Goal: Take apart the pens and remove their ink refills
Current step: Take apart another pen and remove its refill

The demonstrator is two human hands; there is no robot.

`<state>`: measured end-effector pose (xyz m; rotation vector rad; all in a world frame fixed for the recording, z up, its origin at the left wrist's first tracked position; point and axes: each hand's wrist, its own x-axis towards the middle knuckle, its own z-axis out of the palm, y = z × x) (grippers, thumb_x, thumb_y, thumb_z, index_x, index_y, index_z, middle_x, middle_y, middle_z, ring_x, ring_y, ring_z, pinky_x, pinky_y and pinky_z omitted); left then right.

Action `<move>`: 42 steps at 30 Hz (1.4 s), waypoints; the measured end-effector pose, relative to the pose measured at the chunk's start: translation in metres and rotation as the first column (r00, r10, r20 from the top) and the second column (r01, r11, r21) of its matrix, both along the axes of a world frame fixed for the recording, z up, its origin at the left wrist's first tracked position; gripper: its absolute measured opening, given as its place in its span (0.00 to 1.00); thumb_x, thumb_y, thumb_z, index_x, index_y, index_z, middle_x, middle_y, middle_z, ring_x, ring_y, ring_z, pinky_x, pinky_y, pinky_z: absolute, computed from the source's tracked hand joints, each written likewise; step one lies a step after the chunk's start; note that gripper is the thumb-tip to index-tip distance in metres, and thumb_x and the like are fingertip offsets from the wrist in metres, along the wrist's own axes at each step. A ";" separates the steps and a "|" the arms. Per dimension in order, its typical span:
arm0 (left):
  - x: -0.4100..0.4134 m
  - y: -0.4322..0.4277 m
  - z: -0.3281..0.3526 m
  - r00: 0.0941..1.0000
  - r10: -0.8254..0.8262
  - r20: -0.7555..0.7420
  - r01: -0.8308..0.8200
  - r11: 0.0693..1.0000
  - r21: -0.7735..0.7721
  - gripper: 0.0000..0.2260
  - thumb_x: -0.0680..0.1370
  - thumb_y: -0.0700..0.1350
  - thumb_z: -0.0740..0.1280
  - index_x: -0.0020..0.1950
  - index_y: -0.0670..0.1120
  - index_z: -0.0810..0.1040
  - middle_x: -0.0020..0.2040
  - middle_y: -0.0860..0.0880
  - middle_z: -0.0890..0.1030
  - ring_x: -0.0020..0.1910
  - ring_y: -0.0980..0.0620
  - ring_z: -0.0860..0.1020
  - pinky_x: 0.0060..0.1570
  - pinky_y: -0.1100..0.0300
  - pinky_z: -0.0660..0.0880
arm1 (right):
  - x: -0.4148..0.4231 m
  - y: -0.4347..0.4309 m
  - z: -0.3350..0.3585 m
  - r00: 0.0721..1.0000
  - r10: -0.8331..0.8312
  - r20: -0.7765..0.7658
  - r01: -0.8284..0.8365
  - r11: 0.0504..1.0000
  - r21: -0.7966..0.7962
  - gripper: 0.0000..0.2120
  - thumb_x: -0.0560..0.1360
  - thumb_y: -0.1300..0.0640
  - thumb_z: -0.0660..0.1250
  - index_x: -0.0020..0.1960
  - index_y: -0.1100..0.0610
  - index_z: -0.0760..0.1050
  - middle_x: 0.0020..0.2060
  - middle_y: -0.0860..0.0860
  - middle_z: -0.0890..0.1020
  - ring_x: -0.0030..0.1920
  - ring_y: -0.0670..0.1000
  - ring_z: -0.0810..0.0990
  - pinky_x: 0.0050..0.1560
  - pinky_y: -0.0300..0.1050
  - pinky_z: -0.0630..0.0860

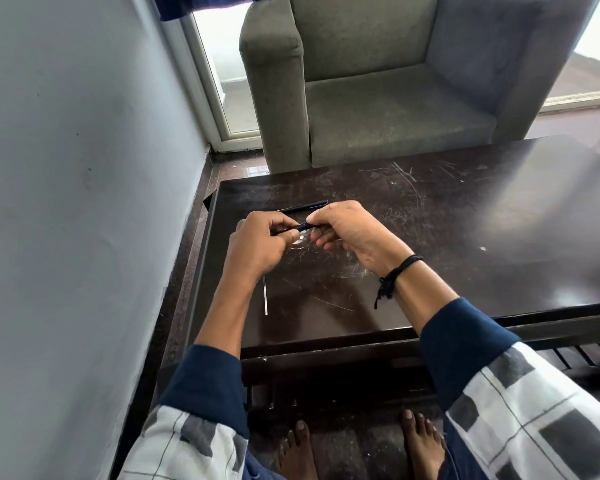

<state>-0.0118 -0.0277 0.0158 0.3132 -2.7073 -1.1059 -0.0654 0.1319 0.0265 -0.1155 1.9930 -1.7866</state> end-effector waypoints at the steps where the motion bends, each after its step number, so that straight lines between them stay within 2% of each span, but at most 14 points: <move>1: 0.000 0.003 0.002 1.000 0.012 -0.004 -0.013 1.000 -0.020 0.06 0.73 0.50 0.75 0.49 0.57 0.87 0.44 0.56 0.87 0.47 0.54 0.84 0.54 0.48 0.79 | 0.000 0.000 0.000 1.000 -0.009 -0.005 0.009 1.000 -0.005 0.05 0.78 0.59 0.68 0.44 0.60 0.79 0.34 0.55 0.81 0.29 0.47 0.77 0.30 0.37 0.72; 7: 0.006 0.018 0.009 0.999 0.018 -0.032 -0.021 0.995 -0.097 0.09 0.77 0.50 0.73 0.57 0.56 0.86 0.55 0.53 0.87 0.58 0.52 0.82 0.56 0.55 0.75 | 0.001 0.000 0.000 0.994 -0.093 -0.048 0.092 0.995 -0.026 0.07 0.77 0.63 0.67 0.41 0.62 0.79 0.30 0.56 0.80 0.27 0.48 0.76 0.27 0.37 0.72; 10: 0.008 0.023 0.009 0.998 0.031 -0.046 -0.036 0.991 -0.132 0.10 0.78 0.50 0.72 0.59 0.56 0.85 0.58 0.53 0.86 0.61 0.51 0.81 0.57 0.57 0.73 | 0.001 -0.002 0.000 0.990 -0.126 -0.069 0.126 0.992 -0.011 0.08 0.76 0.64 0.66 0.39 0.62 0.78 0.28 0.55 0.80 0.26 0.48 0.75 0.27 0.38 0.71; 15: 0.007 0.022 0.005 0.999 0.035 -0.019 -0.037 0.986 -0.162 0.11 0.78 0.51 0.72 0.60 0.56 0.84 0.59 0.54 0.85 0.62 0.51 0.80 0.58 0.57 0.72 | 0.005 -0.002 -0.004 0.991 -0.118 -0.067 0.118 0.993 -0.013 0.08 0.76 0.64 0.66 0.39 0.63 0.78 0.30 0.57 0.79 0.26 0.48 0.75 0.29 0.39 0.71; 19: 0.006 0.020 0.005 0.999 0.029 -0.016 -0.032 0.986 -0.165 0.10 0.78 0.50 0.72 0.59 0.57 0.85 0.57 0.52 0.86 0.59 0.49 0.82 0.57 0.54 0.76 | 0.003 -0.003 -0.003 0.993 -0.102 -0.059 0.102 0.995 -0.002 0.07 0.76 0.63 0.66 0.41 0.64 0.79 0.31 0.57 0.80 0.27 0.49 0.75 0.30 0.40 0.71; 24: 0.000 0.010 0.004 0.999 -0.043 0.014 0.043 0.999 0.010 0.08 0.75 0.50 0.75 0.53 0.54 0.87 0.44 0.54 0.87 0.47 0.54 0.84 0.56 0.50 0.79 | -0.010 0.012 0.003 0.997 -0.034 -0.070 0.037 0.999 0.031 0.04 0.75 0.63 0.71 0.42 0.63 0.81 0.30 0.55 0.80 0.27 0.47 0.77 0.30 0.37 0.73; 26: 0.000 0.004 0.002 1.000 -0.010 -0.012 0.010 1.000 0.008 0.06 0.74 0.51 0.76 0.51 0.55 0.87 0.44 0.55 0.87 0.47 0.56 0.83 0.56 0.50 0.79 | -0.015 0.022 0.005 0.994 -0.071 -0.079 0.074 0.997 0.032 0.02 0.74 0.64 0.72 0.45 0.63 0.81 0.30 0.54 0.78 0.27 0.46 0.74 0.29 0.36 0.71; 28: -0.002 -0.005 -0.002 0.999 0.029 -0.022 -0.029 1.000 0.007 0.03 0.75 0.49 0.75 0.47 0.56 0.87 0.43 0.56 0.87 0.47 0.56 0.83 0.57 0.49 0.79 | -0.021 0.034 0.007 0.986 -0.155 -0.057 0.154 0.988 -0.021 0.03 0.73 0.65 0.73 0.47 0.64 0.82 0.29 0.52 0.75 0.27 0.45 0.71 0.28 0.35 0.69; 30: -0.002 -0.014 -0.004 1.000 0.030 -0.004 -0.030 0.999 0.020 0.06 0.74 0.48 0.75 0.41 0.60 0.86 0.40 0.58 0.86 0.46 0.56 0.83 0.57 0.48 0.79 | -0.024 0.042 0.008 0.974 -0.225 0.012 0.225 0.967 -0.121 0.02 0.72 0.66 0.74 0.45 0.64 0.82 0.28 0.50 0.75 0.27 0.44 0.71 0.29 0.34 0.69; 32: -0.002 -0.016 -0.004 1.000 0.018 0.001 -0.018 0.997 0.076 0.08 0.73 0.47 0.76 0.39 0.61 0.85 0.39 0.58 0.86 0.46 0.56 0.84 0.58 0.48 0.79 | -0.025 0.044 0.008 0.961 -0.262 0.090 0.276 0.939 -0.204 0.03 0.71 0.66 0.76 0.42 0.61 0.82 0.27 0.49 0.76 0.27 0.43 0.73 0.31 0.33 0.72; 35: -0.001 -0.010 -0.003 1.000 0.017 -0.010 -0.016 0.994 0.107 0.06 0.72 0.47 0.78 0.47 0.55 0.87 0.40 0.57 0.86 0.44 0.57 0.82 0.57 0.52 0.79 | -0.025 0.041 0.006 0.946 -0.275 0.171 0.310 0.921 -0.236 0.06 0.72 0.64 0.77 0.43 0.61 0.80 0.31 0.51 0.78 0.29 0.45 0.77 0.33 0.35 0.77; 38: -0.004 -0.007 -0.010 0.999 0.033 0.039 -0.035 0.997 0.067 0.15 0.71 0.50 0.79 0.57 0.53 0.85 0.44 0.55 0.85 0.46 0.54 0.82 0.57 0.52 0.78 | -0.028 0.038 0.001 0.935 -0.278 0.219 0.328 0.913 -0.244 0.06 0.73 0.62 0.76 0.45 0.61 0.80 0.34 0.53 0.81 0.31 0.47 0.80 0.33 0.35 0.79; 42: -0.007 -0.007 -0.014 0.997 0.078 -0.025 -0.076 0.994 0.076 0.11 0.74 0.48 0.76 0.56 0.51 0.87 0.45 0.51 0.87 0.47 0.52 0.84 0.58 0.50 0.79 | -0.029 0.036 -0.002 0.941 -0.260 0.219 0.308 0.924 -0.228 0.05 0.74 0.62 0.75 0.45 0.61 0.80 0.35 0.53 0.82 0.32 0.47 0.80 0.34 0.35 0.79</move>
